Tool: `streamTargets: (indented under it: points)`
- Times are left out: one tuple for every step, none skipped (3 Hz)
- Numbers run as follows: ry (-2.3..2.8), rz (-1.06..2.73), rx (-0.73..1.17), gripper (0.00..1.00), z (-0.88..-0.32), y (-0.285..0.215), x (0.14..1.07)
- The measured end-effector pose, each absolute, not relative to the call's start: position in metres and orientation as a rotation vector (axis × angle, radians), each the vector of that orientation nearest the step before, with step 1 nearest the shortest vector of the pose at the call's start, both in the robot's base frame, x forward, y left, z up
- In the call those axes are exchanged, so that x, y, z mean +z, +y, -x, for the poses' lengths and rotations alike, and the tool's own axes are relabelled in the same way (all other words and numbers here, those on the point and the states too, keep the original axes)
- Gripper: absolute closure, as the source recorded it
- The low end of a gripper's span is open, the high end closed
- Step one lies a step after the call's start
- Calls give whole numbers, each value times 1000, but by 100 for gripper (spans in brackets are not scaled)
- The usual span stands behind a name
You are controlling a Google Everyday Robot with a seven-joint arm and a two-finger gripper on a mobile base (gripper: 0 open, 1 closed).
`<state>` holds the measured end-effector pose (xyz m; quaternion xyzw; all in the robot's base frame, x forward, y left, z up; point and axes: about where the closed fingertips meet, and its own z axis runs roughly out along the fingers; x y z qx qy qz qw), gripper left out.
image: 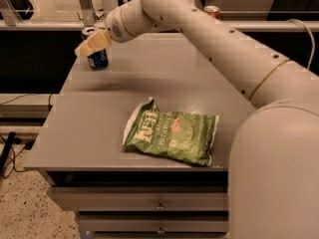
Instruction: Pick pepsi can
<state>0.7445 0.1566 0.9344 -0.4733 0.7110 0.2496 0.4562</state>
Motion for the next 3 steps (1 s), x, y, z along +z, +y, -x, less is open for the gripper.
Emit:
streamTargets:
  points:
    - [1754, 1127, 621, 0, -767, 160, 920]
    - [1752, 1103, 648, 0, -782, 163, 909]
    - [1757, 1081, 754, 3, -784, 181, 895]
